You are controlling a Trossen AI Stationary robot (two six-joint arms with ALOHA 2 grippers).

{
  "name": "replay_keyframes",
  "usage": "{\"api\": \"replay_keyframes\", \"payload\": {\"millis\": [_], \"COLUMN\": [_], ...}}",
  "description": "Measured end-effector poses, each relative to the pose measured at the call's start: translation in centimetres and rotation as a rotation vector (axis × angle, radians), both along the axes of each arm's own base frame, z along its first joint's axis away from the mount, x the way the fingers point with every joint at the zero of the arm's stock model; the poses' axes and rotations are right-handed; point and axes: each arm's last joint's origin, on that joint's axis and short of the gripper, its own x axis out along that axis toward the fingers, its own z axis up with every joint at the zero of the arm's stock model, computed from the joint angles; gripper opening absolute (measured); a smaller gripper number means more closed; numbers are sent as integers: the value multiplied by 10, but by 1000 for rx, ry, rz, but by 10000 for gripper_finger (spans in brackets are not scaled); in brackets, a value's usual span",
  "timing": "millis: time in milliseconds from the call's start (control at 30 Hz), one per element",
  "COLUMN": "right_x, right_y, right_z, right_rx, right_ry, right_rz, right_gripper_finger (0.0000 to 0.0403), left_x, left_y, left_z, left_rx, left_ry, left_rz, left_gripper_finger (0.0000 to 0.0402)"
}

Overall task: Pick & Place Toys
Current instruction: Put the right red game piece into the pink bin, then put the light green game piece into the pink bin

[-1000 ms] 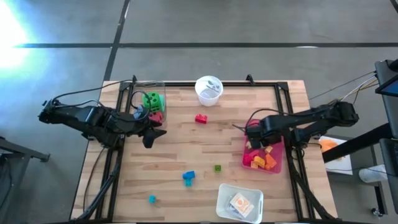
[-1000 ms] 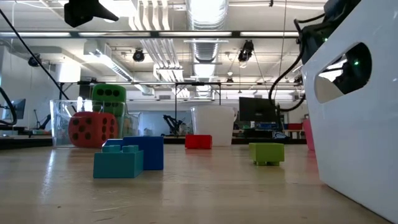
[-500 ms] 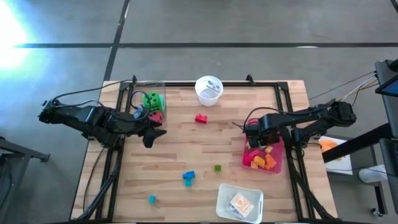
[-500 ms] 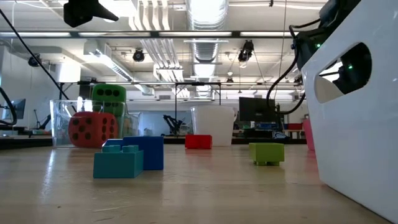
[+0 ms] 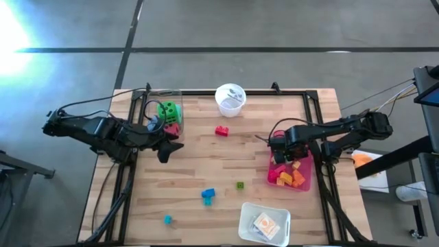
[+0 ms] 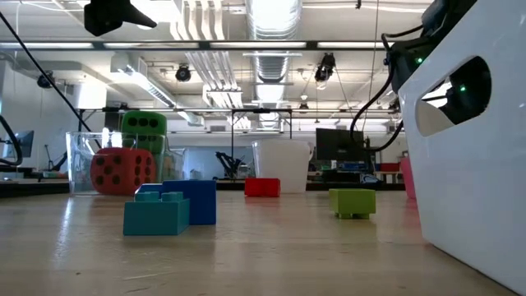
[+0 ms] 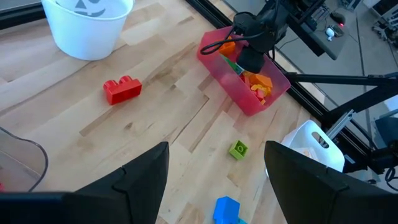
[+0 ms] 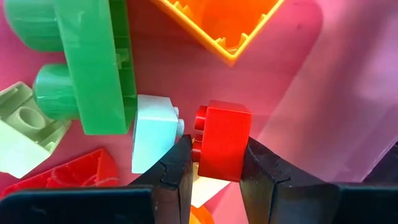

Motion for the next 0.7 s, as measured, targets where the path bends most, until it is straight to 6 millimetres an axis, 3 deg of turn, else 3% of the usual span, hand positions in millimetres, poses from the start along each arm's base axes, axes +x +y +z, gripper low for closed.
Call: {"api": "replay_keyframes", "payload": {"millis": [133,400,700], "right_x": [0,0,0], "right_y": [0,0,1], "right_z": [0,0,0], "right_rx": [-1,8,35], "right_ry": [0,-3,-8], "right_rz": [-1,34,73], "right_gripper_finger": [92,191,259], "left_x": [0,0,0], "left_y": [0,0,0], "left_z": [0,0,0], "left_rx": [0,2,2], "left_ry": [0,0,0], "left_rz": [0,-1,-1], "left_gripper_finger": [265,265,265]}}
